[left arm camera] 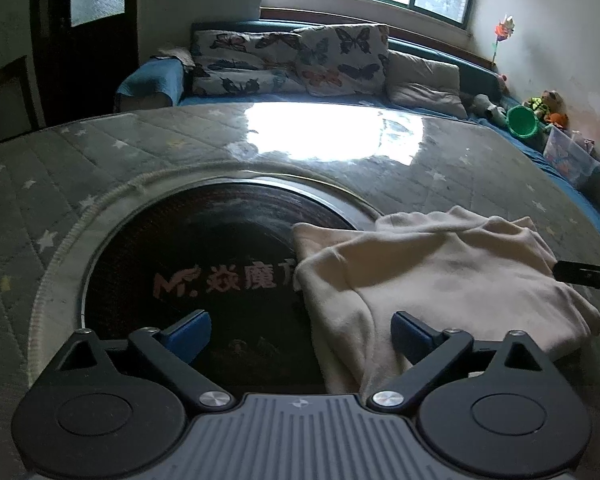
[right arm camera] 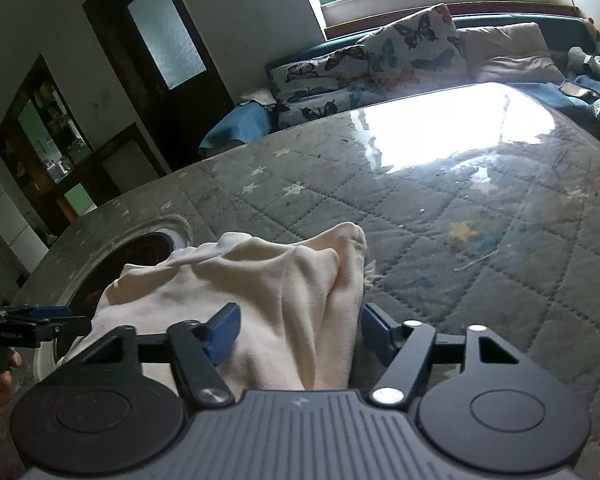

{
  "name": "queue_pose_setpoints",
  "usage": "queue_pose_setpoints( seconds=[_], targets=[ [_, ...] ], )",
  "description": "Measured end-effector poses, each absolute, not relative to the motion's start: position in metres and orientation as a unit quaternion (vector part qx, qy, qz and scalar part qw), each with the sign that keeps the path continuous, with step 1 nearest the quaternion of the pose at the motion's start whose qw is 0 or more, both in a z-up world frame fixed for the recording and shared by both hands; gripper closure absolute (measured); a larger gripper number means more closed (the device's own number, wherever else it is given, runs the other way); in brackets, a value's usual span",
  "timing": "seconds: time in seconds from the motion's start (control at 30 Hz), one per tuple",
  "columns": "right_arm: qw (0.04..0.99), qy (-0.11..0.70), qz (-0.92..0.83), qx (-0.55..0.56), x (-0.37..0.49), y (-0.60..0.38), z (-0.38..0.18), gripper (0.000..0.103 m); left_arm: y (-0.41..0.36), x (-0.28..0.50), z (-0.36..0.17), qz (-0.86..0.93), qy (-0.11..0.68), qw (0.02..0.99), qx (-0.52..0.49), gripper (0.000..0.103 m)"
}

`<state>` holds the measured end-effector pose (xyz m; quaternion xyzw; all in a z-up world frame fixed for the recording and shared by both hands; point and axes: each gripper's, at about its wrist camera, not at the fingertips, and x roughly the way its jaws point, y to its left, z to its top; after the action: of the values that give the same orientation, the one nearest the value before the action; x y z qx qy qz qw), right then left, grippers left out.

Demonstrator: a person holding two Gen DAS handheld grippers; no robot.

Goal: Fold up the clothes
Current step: 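Grasp the folded cream sweatshirt edge with the left gripper while the right gripper grasps it too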

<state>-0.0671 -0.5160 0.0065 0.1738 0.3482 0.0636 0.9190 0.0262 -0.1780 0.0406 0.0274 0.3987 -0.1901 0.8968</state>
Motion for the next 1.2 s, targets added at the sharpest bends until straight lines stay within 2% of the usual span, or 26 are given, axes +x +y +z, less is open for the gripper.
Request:
queue_pose_setpoints(
  seconds=[0.13, 0.3, 0.57, 0.87, 0.97, 1.03, 1.2],
  targets=[
    [0.918, 0.35, 0.066, 0.173, -0.065, -0.514, 0.007, 0.043, -0.18, 0.028, 0.037, -0.198, 0.405, 0.892, 0.023, 0.013],
    [0.918, 0.35, 0.066, 0.174, -0.063, -0.515, 0.008, 0.043, -0.181, 0.03, 0.034, -0.208, 0.408, 0.889, 0.01, 0.018],
    [0.919, 0.347, 0.065, 0.177, -0.061, -0.517, 0.006, 0.043, -0.179, 0.034, 0.03, -0.235, 0.414, 0.879, -0.035, 0.037],
    [0.919, 0.345, 0.07, 0.177, -0.06, -0.516, 0.006, 0.044, -0.171, 0.037, 0.035, -0.252, 0.413, 0.872, -0.081, 0.037],
    [0.919, 0.345, 0.073, 0.176, -0.059, -0.514, 0.005, 0.046, -0.174, 0.038, 0.033, -0.25, 0.418, 0.87, -0.08, 0.038],
    [0.918, 0.346, 0.076, 0.179, -0.059, -0.514, 0.005, 0.053, -0.176, 0.038, 0.031, -0.251, 0.421, 0.868, -0.08, 0.044],
    [0.919, 0.345, 0.07, 0.175, -0.061, -0.514, 0.004, 0.055, -0.179, 0.038, 0.031, -0.242, 0.426, 0.868, -0.083, 0.047]
  ],
)
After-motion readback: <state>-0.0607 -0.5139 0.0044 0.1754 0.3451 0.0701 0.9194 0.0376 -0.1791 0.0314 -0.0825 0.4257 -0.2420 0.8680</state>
